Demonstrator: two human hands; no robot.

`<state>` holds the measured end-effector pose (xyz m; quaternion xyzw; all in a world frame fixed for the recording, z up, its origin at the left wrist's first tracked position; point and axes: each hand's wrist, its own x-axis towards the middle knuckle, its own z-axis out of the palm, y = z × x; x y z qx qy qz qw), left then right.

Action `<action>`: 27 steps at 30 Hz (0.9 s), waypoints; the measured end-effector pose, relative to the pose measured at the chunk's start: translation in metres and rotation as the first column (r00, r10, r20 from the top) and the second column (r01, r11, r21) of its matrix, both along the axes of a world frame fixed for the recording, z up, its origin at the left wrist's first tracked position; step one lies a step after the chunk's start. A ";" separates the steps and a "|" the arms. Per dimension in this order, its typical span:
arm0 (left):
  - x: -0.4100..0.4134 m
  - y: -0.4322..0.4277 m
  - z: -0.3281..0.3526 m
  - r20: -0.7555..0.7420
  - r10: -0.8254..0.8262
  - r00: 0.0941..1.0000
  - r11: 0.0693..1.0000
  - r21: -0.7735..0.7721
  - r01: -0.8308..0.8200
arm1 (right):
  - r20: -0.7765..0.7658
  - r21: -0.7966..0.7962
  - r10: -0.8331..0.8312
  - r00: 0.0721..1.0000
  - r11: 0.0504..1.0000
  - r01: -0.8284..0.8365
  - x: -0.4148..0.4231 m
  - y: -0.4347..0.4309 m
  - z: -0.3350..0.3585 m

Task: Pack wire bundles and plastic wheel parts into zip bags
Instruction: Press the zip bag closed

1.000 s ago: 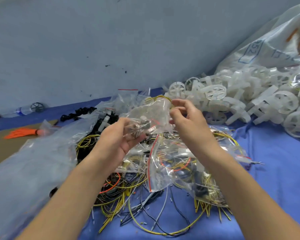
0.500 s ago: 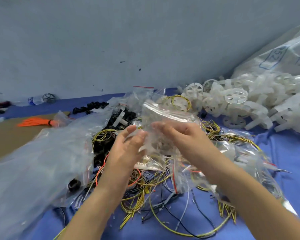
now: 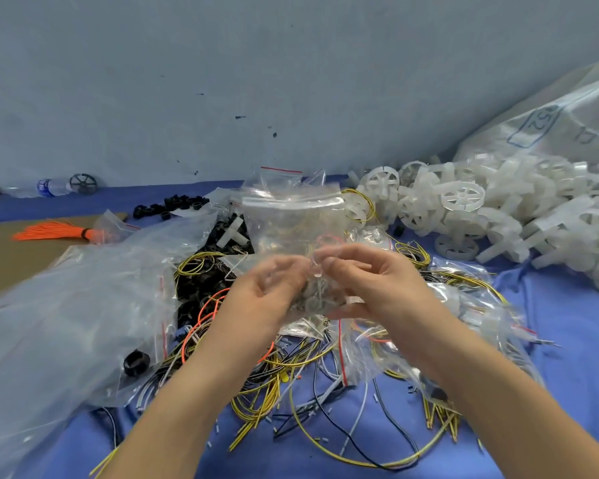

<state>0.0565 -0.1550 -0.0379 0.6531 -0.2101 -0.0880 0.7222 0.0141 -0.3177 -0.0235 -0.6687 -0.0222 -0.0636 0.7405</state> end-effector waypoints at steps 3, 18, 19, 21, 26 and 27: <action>-0.001 0.002 -0.001 -0.044 -0.008 0.999 1.000 -0.004 0.008 | -0.032 0.031 -0.018 0.999 0.999 0.019 -0.003 -0.006 0.000; -0.001 0.004 0.005 -0.086 -0.049 0.995 0.998 -0.037 0.046 | -0.019 0.038 0.162 0.987 0.986 -0.161 -0.013 -0.018 0.004; -0.001 0.004 0.005 -0.078 -0.033 0.996 0.999 -0.025 0.031 | -0.014 0.016 0.147 0.989 0.989 -0.147 -0.013 -0.017 0.003; -0.001 0.007 0.006 -0.114 -0.044 0.992 0.998 -0.042 0.040 | 0.027 -0.056 0.107 0.994 0.993 -0.105 -0.013 -0.016 0.002; -0.004 0.011 0.012 -0.208 -0.280 0.937 0.957 -0.141 0.255 | 0.180 -0.234 -0.016 0.984 0.970 0.059 -0.011 -0.015 -0.001; -0.005 0.011 0.010 -0.161 -0.240 0.957 0.971 -0.059 0.234 | 0.194 -0.255 -0.028 0.981 0.964 0.078 -0.011 -0.015 -0.002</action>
